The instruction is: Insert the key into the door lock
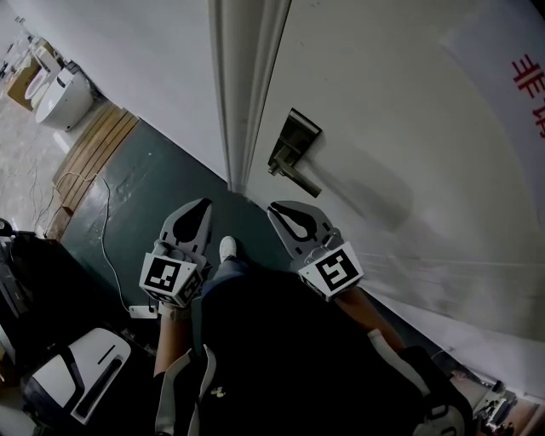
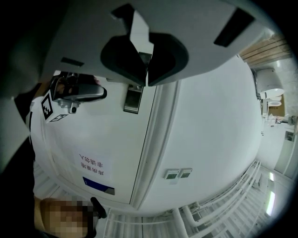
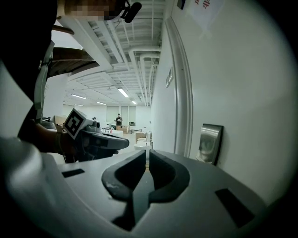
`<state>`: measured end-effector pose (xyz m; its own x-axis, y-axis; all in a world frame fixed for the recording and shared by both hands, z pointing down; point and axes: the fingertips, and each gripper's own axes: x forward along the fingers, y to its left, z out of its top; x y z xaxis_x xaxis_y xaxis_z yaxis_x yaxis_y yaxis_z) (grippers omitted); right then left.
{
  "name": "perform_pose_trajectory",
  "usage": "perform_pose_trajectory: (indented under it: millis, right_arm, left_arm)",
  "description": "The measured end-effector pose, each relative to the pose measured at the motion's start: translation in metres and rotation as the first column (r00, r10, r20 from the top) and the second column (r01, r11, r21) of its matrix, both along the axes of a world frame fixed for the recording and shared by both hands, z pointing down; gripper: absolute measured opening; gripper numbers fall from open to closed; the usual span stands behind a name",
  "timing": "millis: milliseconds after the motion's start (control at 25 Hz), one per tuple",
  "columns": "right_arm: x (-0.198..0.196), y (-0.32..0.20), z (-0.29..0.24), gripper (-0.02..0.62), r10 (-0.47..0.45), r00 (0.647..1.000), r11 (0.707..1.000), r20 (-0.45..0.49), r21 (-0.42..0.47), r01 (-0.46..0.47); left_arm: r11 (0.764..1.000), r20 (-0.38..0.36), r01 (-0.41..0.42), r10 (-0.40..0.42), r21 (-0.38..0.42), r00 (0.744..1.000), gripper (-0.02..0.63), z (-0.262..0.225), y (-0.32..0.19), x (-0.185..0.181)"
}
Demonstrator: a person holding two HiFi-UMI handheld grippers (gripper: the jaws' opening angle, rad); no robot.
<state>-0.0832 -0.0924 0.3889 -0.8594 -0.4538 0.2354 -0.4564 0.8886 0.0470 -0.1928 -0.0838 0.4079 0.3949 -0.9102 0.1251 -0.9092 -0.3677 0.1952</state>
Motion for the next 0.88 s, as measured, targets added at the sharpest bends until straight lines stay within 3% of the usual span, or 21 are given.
perform_pose_trajectory:
  millis: [520,880]
  right_arm:
    - [0.0018,-0.0034,0.0091,0.032,0.024,1.000,0.999,-0.008,-0.020,-0.024]
    - [0.0028,-0.0073,0.0088,0.032,0.036,0.999,0.999,-0.002,-0.019,-0.036]
  left_arm:
    - [0.999,-0.020,-0.037,0.036,-0.028,0.999,0.011,0.0022,-0.0034,0.0086]
    - [0.999,-0.014,-0.051,0.051,0.010,0.999,0.011,0.0041,-0.0095,0.0091]
